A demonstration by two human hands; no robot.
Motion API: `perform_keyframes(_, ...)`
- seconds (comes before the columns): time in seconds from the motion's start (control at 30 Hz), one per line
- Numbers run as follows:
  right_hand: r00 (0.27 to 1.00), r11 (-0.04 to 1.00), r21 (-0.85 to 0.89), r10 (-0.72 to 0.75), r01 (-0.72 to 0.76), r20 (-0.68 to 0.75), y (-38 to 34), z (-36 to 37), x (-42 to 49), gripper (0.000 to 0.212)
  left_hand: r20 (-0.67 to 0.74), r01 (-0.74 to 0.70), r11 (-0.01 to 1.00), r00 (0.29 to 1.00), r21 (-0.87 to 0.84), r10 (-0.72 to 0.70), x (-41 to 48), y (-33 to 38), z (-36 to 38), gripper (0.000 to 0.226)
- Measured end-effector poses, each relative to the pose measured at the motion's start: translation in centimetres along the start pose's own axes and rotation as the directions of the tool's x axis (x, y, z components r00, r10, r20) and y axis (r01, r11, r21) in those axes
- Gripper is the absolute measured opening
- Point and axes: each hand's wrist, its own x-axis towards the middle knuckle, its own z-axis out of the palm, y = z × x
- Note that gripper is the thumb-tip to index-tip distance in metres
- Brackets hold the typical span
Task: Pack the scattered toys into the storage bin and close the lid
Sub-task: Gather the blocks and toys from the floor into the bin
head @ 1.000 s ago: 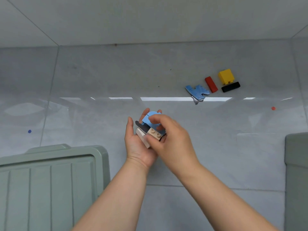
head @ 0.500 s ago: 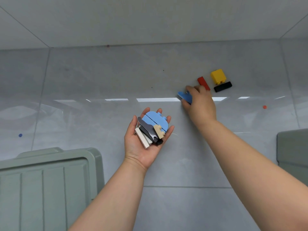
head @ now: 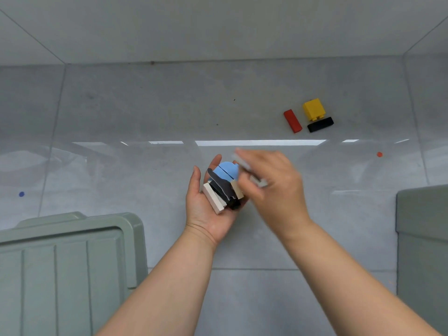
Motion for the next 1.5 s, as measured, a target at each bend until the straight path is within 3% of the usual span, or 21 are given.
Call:
perform_keyframes(0.07,0.982,0.978,-0.129,-0.146,0.161,0.117,-1.0,1.2,-1.7,0.033,0.008,-0.004,1.000,1.000,0.009,0.003,0.0,0.0,0.1,0.047)
perform_keyframes(0.17,0.958,0.984,-0.128,-0.086,0.124,0.272,-0.7,1.4,-3.2,0.060,0.031,-0.008,0.999,0.999,0.032,0.007,0.0,0.3,0.1,0.048)
perform_keyframes(0.23,0.974,0.998,0.008,-0.063,0.063,0.220,-0.1,0.2,-2.8,0.064,0.042,-0.011,1.000,0.999,0.012,0.011,0.2,0.4,0.0,0.045)
perform_keyframes(0.33,0.993,0.991,0.075,0.114,-0.112,-0.029,2.0,-2.4,-0.3,0.043,0.056,-0.026,0.999,0.998,0.021,0.025,0.2,0.7,-0.1,0.044)
perform_keyframes(0.4,0.958,0.966,-0.067,0.235,-0.249,-0.166,4.8,-3.3,2.2,0.040,0.047,-0.018,0.999,0.999,0.030,0.017,0.1,0.7,-0.2,0.044)
perform_keyframes(0.43,0.934,0.930,-0.154,0.305,-0.334,-0.187,6.4,-3.3,3.6,0.049,0.048,-0.016,0.999,0.999,0.028,0.015,0.1,0.6,-0.3,0.043)
perform_keyframes(0.57,0.797,0.713,-0.415,0.602,-0.566,-0.053,11.0,-2.8,8.5,0.094,0.074,-0.003,0.999,0.997,0.039,0.000,-0.1,0.2,-0.4,0.041)
perform_keyframes(0.63,0.744,0.664,-0.505,0.665,-0.551,0.063,12.3,-2.4,9.4,0.091,0.076,0.002,0.999,0.997,0.051,-0.006,-0.3,0.0,-0.4,0.042)
perform_keyframes(0.7,0.782,0.701,-0.549,0.610,-0.455,0.131,13.0,-1.7,8.8,0.066,0.068,0.004,0.999,0.998,0.054,-0.008,-0.5,-0.1,-0.3,0.043)
perform_keyframes(0.77,0.889,0.812,-0.480,0.440,-0.333,0.126,13.0,-0.6,6.8,0.039,0.053,0.009,0.999,0.999,0.047,-0.011,-0.8,-0.2,-0.2,0.044)
perform_keyframes(0.83,0.938,0.884,-0.375,0.335,-0.280,0.089,12.4,0.6,3.8,0.030,0.042,0.014,0.999,0.999,0.037,-0.015,-0.9,-0.3,-0.1,0.044)
perform_keyframes(1.0,0.955,0.931,-0.214,0.288,-0.295,-0.064,10.5,2.0,-1.4,0.043,-0.016,-0.014,1.000,1.000,0.026,0.014,-0.9,-0.3,-0.5,0.040)
perform_keyframes(1.07,0.939,0.933,-0.146,0.308,-0.330,-0.155,9.7,2.3,-2.4,0.046,-0.045,-0.023,1.000,0.999,0.021,0.024,-0.9,-0.3,-0.9,0.041)
perform_keyframes(1.17,0.885,0.896,0.011,0.440,-0.444,-0.155,8.0,2.4,-3.5,0.049,-0.071,-0.034,0.999,0.997,0.014,0.035,-1.2,-0.5,-1.2,0.042)
perform_keyframes(1.27,0.714,0.717,0.313,0.684,-0.623,-0.146,6.0,0.1,-2.7,0.056,-0.063,-0.020,1.000,0.998,0.018,0.021,-1.6,-0.5,-1.6,0.042)
perform_keyframes(1.3,0.693,0.675,0.390,0.711,-0.626,-0.119,5.1,-0.9,-2.5,0.056,-0.055,-0.011,1.000,0.998,0.021,0.012,-1.7,-0.6,-1.6,0.042)
perform_keyframes(1.4,0.823,0.714,0.470,0.565,-0.519,0.050,0.8,-3.0,-3.1,0.059,-0.026,0.008,1.000,1.000,0.014,-0.008,-1.9,-1.2,-1.5,0.043)
perform_keyframes(1.5,0.940,0.888,0.310,0.315,-0.340,0.129,-3.2,-2.9,-5.3,0.059,0.039,0.034,0.999,0.999,0.008,-0.034,-2.2,-1.9,-1.2,0.046)
